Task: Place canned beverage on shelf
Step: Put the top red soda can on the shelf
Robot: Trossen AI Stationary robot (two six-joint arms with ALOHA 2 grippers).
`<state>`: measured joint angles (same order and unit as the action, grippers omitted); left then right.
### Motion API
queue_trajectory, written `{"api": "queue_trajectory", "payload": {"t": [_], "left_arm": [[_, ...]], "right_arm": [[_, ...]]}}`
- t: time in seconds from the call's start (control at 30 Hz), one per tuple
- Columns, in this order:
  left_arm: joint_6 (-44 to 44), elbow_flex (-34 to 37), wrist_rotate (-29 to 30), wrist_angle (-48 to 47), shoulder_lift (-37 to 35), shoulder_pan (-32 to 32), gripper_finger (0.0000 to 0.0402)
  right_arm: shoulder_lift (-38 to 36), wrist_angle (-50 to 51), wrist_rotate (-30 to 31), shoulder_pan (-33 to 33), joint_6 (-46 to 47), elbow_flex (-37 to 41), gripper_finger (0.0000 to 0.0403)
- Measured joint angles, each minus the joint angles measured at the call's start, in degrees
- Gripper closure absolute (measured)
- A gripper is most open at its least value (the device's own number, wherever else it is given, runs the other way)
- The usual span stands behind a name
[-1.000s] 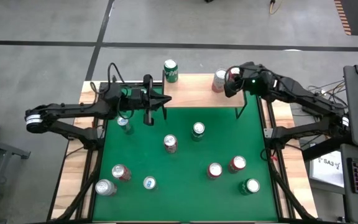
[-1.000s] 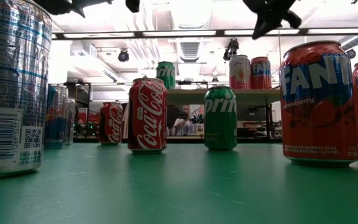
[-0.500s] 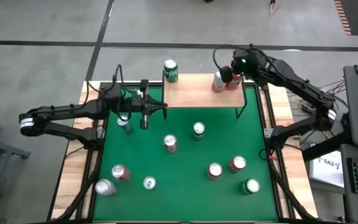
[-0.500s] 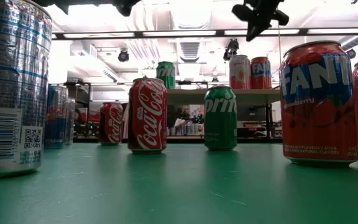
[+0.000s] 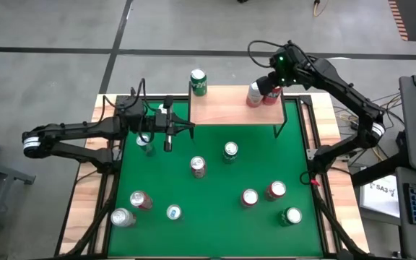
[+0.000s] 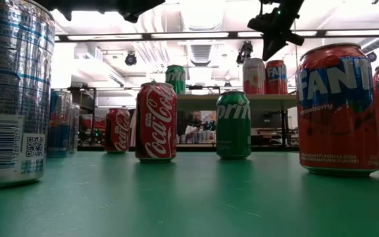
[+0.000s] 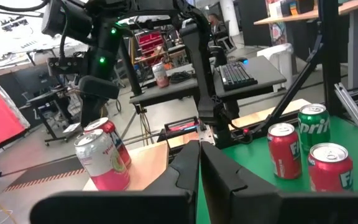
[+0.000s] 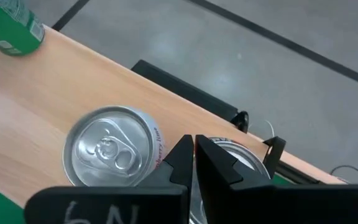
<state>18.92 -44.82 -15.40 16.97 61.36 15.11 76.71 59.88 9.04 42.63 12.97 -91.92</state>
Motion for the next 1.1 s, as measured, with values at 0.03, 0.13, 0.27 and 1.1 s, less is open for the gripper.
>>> {"api": "queue_trajectory", "payload": {"t": [0.03, 0.13, 0.27, 1.1], "left_arm": [[0.0, 0.0, 0.0, 0.1, 0.0, 0.0, 0.0402], [0.0, 0.0, 0.0, 0.0, -0.1, 0.0, 0.0402], [-0.1, 0.1, 0.0, 0.1, -0.2, 0.0, 0.0402], [0.0, 0.1, 0.0, 0.1, -0.2, 0.0, 0.0402]], "right_arm": [[-0.2, 0.0, 0.0, 0.0, 0.0, 0.0, 0.0392], [-0.7, 0.3, 0.0, 0.0, 0.1, 0.0, 0.0392], [-1.1, 2.1, 0.0, 0.0, 0.6, 0.1, 0.0392], [0.3, 0.9, 5.8, -0.1, 0.5, 2.3, 0.0392]]}}
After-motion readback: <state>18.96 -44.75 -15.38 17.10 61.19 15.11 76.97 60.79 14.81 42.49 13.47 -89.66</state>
